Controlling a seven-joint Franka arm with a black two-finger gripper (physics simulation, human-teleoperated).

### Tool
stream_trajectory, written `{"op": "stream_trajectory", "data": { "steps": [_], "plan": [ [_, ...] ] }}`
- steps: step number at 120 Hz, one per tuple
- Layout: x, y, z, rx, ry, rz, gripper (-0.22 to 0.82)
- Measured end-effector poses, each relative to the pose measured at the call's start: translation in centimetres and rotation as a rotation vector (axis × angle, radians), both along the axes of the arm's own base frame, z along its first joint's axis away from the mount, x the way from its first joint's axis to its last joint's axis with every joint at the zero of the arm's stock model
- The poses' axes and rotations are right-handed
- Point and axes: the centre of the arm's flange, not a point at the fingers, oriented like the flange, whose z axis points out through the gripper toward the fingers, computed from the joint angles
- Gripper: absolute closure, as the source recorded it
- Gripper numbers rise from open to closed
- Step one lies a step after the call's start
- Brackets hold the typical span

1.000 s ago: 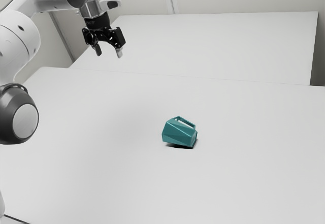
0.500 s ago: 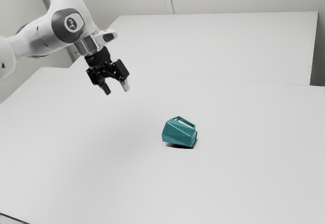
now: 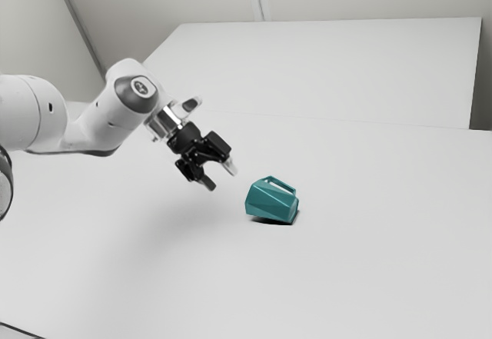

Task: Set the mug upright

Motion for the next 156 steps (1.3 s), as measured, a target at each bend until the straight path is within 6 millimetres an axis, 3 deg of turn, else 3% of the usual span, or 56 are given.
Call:
{"op": "stream_trajectory", "data": {
  "steps": [60,112,156],
  "plan": [
    [3.0,-2.8,-6.1,-0.064,-0.05,-0.036,0.0],
    [3.6,-3.7,-6.8,-0.153,-0.117,-0.036,0.0],
    [3.3,-3.9,-9.4,-0.222,-0.103,-0.029,0.0]
  ]
}}
